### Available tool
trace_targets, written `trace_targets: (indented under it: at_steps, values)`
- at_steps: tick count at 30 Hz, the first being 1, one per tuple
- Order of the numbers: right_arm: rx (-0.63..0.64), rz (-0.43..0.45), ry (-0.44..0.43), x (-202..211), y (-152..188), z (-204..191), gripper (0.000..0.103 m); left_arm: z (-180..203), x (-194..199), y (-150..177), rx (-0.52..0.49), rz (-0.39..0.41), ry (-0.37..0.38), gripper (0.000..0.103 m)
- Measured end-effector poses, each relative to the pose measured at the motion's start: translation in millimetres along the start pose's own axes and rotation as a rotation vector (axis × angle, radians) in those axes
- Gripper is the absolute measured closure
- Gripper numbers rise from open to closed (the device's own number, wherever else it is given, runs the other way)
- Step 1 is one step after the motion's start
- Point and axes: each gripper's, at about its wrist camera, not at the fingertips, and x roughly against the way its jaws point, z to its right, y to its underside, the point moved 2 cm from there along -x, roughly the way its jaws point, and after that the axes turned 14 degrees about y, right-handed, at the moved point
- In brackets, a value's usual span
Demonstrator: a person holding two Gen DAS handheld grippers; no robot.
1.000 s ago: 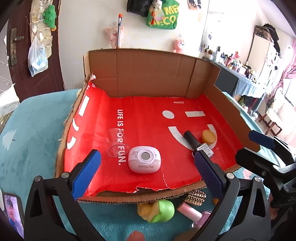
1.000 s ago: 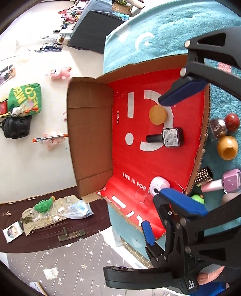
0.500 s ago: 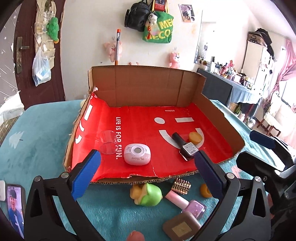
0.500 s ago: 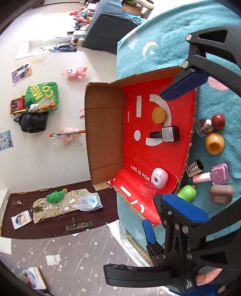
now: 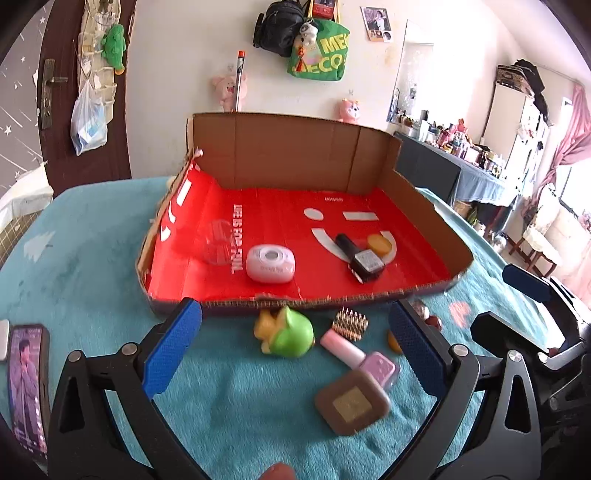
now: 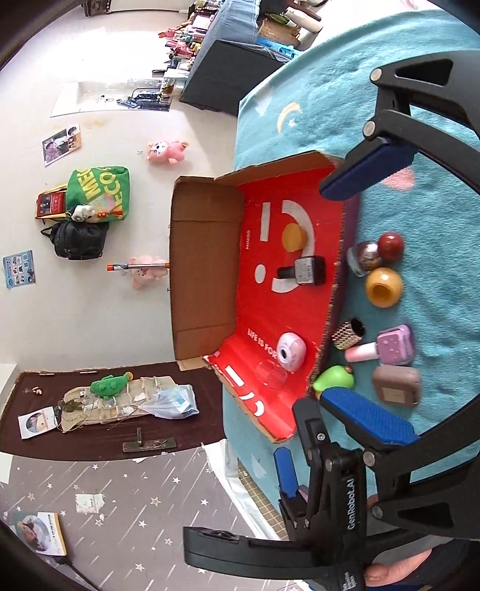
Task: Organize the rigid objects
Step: 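Open both grippers and withdraw them from the box, then grasp the brown square case with the left gripper while the right grasps the red bead bottle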
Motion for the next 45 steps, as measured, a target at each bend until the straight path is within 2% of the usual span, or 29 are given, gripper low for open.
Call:
trace_targets:
  at_steps: [16, 26, 34, 37, 39, 44, 45]
  values:
    - [0.016, -0.097, 0.031, -1.1, 48.9, -0.3, 0.000, -3.3, -7.6, 57.4, 0.053, -0.135, 0.020, 0.000]
    - [0.021, -0.181, 0.048, -14.1, 75.0, 1.6, 0.000, -2.9, -16.9, 77.5, 0.087, -0.188, 0.042, 0.000]
    - [-0.010, -0.225, 0.148, -33.6, 71.5, 30.4, 0.000, 14.7, -30.6, 77.2, 0.038, -0.211, 0.046, 0.000]
    - [-0.002, -0.234, 0.197, -42.4, 67.6, 41.8, 0.003, 15.7, -35.9, 75.1, 0.025, -0.213, 0.027, 0.000]
    - [0.004, -0.238, 0.218, -48.3, 64.1, 46.8, 0.009, 13.8, -38.9, 72.7, 0.028, -0.210, 0.018, 0.000]
    - [0.000, -0.252, 0.218, -67.1, 52.9, 54.2, 0.011, 8.9, -44.3, 68.8, 0.022, -0.214, 0.002, 0.000]
    - [-0.006, -0.254, 0.193, -70.4, 49.6, 54.3, 0.012, 8.2, -44.9, 68.7, 0.018, -0.217, 0.001, 0.000]
